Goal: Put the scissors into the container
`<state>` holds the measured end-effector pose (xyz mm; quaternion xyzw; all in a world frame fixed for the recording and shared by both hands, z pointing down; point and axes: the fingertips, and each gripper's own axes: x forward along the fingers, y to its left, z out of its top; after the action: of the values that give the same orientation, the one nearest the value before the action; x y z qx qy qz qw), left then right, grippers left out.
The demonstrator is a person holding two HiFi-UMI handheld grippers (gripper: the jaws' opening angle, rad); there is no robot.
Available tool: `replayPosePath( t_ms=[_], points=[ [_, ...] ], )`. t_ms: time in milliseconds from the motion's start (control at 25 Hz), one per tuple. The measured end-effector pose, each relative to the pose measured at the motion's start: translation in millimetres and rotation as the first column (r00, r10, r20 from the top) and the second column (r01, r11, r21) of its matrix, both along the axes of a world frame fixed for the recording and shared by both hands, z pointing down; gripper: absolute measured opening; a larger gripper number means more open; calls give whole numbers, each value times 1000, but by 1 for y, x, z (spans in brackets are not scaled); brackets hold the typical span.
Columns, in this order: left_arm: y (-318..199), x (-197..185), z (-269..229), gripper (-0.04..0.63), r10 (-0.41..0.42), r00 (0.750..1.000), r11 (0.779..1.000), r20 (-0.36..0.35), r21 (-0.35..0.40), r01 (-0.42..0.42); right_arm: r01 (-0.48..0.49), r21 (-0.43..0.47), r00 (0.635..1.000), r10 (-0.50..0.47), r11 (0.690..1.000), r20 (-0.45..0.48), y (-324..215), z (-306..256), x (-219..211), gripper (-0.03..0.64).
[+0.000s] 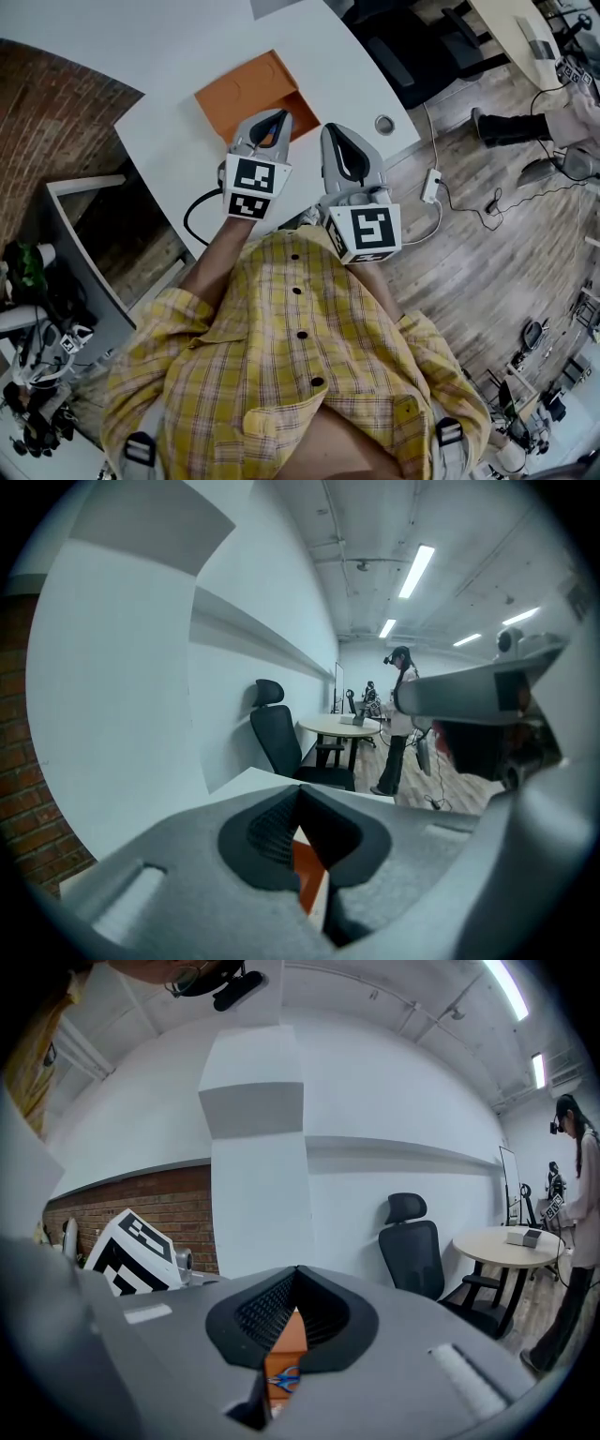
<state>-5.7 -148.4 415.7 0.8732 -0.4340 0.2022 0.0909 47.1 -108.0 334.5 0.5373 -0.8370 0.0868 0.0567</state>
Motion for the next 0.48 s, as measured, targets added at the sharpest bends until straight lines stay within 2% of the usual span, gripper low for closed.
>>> replayPosePath(
  t_ms=[480],
  points=[
    [20, 3, -48, 3, -16, 997, 994, -72, 111, 24, -13, 17, 1000, 13, 1000, -2, 5, -5, -1, 6]
  ],
)
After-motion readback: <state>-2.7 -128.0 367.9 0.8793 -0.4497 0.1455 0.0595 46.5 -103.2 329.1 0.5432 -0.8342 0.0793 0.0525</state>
